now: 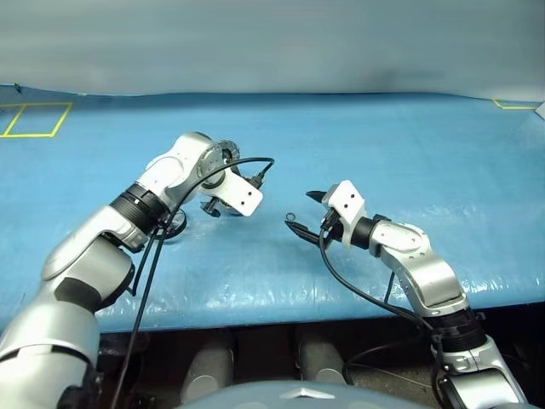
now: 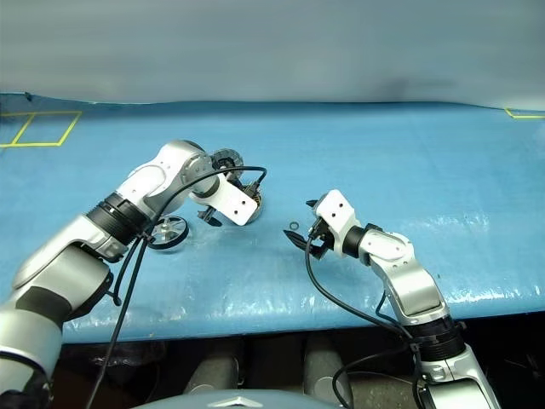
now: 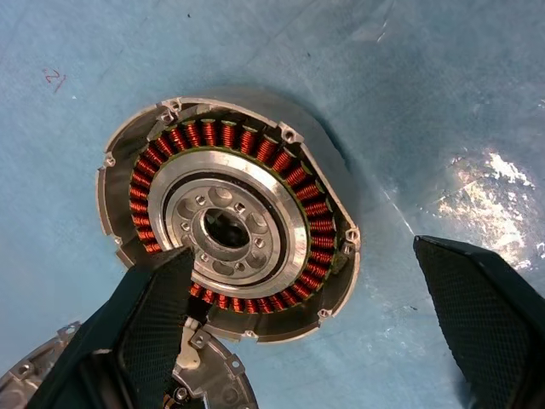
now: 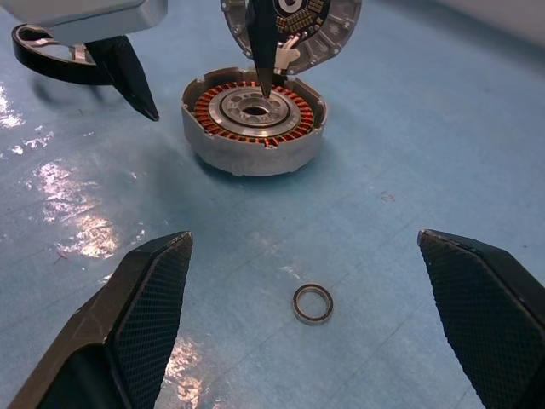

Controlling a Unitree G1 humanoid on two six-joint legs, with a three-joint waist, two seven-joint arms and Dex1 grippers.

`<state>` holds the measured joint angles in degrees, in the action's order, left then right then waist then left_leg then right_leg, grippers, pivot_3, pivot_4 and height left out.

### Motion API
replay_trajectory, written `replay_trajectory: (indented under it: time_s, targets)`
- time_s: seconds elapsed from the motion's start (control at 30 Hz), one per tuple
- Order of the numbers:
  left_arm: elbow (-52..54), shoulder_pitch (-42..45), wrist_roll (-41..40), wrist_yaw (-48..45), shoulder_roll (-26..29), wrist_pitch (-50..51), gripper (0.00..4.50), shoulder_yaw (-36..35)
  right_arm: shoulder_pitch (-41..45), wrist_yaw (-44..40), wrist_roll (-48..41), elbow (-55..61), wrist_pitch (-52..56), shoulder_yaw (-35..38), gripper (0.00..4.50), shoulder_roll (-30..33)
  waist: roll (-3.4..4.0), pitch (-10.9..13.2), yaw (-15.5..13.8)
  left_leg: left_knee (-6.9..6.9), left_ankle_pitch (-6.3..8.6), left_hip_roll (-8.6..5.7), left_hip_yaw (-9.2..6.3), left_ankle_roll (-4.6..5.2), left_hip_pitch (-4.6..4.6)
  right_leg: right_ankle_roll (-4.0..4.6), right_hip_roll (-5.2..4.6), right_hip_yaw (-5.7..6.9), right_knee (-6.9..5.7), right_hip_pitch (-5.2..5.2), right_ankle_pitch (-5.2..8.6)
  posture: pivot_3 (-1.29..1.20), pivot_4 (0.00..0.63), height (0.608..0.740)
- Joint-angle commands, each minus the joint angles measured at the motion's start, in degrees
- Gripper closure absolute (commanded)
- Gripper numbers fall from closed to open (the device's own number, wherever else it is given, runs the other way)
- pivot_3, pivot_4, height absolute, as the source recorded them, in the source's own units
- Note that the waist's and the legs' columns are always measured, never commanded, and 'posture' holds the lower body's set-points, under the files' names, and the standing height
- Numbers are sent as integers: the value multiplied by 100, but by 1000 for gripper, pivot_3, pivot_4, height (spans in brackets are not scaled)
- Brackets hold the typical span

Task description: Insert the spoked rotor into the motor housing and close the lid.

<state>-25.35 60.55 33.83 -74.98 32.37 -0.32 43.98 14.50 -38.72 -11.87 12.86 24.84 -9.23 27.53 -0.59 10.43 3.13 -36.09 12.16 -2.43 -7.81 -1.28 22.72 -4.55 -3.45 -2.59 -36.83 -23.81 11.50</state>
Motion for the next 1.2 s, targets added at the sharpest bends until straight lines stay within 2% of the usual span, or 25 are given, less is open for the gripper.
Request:
replay_trajectory:
  time_s: [0.03, 0.43, 0.8, 0.97, 1.07, 1.2]
  targets:
    - [-50, 19, 110, 43, 5, -69, 0, -149, 9, 25, -37, 243, 17, 107, 31, 8, 0, 0, 2, 0, 0, 0, 0, 0, 0, 0, 0, 0, 0, 0, 0, 0, 150, 740]
    - [-164, -81, 139, -257, -22, -421, 0, -90, 27, 114, -13, 237, -9, 142, 31, -29, 0, 0, 26, -1, 0, 0, 0, 0, 0, -1, 0, 0, -2, 0, -1, 0, 150, 740]
    - [-420, -103, 323, 168, -209, -570, 0, -173, 18, 175, 1, 229, -39, 136, 31, -29, 0, 0, 22, -7, 0, -1, -1, 0, -1, -3, 0, -1, -3, 3, -2, 0, 150, 740]
    - [-443, -134, 395, 246, -266, -467, 1500, -198, 23, 193, 4, 232, -51, 135, 0, -29, 0, 0, 23, -8, 0, -1, -1, 0, -2, -4, 0, -1, -4, 5, -3, 0, 150, 740]
    - [-426, -147, 405, 182, -262, -469, 1500, -188, 24, 200, 6, 233, -64, 141, 0, -30, 0, 0, 24, -8, 0, -2, -1, 0, -2, -4, 0, -2, -4, 4, -3, 0, 150, 740]
    - [-425, -155, 422, 148, -260, -482, 2303, -190, 33, 202, 10, 218, -76, 138, 0, -37, 0, -1, 26, -8, 0, -2, -1, 0, -3, -4, 0, -3, -4, 5, -3, 0, 150, 740]
